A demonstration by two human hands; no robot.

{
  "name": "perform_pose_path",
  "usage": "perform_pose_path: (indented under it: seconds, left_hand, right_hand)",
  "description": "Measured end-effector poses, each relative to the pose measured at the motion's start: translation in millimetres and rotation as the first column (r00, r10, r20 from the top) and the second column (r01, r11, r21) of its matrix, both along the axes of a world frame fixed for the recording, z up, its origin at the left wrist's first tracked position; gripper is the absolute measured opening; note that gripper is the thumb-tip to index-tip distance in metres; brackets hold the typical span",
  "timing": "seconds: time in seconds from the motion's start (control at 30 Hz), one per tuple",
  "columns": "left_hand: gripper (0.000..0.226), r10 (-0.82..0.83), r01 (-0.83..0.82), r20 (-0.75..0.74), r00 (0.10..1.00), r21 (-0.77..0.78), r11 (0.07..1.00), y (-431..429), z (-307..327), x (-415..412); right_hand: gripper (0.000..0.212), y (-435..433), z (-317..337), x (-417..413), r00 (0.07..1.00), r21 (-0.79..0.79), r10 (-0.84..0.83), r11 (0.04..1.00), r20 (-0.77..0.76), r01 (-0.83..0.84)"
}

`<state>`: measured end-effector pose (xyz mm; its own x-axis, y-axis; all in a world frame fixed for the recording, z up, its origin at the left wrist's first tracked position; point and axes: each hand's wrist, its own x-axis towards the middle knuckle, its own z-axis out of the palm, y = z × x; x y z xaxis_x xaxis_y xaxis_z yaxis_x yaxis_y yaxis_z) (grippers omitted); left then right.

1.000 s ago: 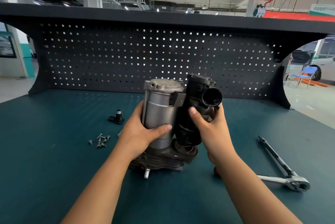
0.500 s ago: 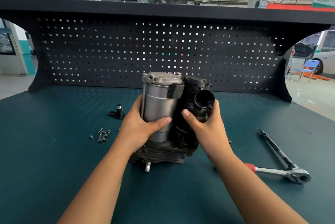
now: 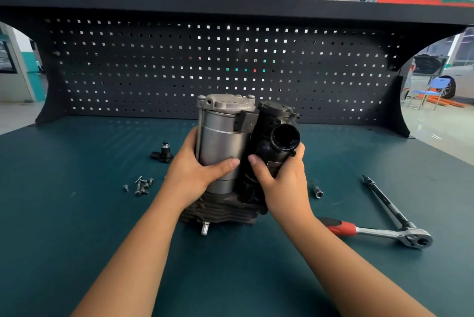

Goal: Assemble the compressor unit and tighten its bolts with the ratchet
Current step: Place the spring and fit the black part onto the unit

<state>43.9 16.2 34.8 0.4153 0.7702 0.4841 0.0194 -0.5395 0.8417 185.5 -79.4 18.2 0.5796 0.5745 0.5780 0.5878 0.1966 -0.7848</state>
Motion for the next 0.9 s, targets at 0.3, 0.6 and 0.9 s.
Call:
perform_pose_path:
  seconds: [0.3, 0.6, 0.9]
  left_hand:
    - [0.070, 0.006, -0.005, 0.033, 0.999, -0.029, 1.000, 2.4, 0.0, -1.9]
    - [0.065, -0.020, 0.022, 0.047, 0.999, -0.041, 0.999, 6.1, -2.6, -3.6]
    - [0.078, -0.012, 0.016, 0.052, 0.999, -0.084, 0.996, 5.6, -2.3, -4.6]
  right_hand:
    - [0.086, 5.4, -1.9, -12.6, 0.995, 0.002, -0.076, 0.997, 0.070, 0.076]
    - [0.067, 0.9, -4.8, -2.1, 0.987, 0.026, 0.110, 0.994, -0.120, -0.108]
    - [0.064, -2.8, 0.5, 7.3, 0.987, 0.111, 0.146, 0.984, -0.065, -0.138]
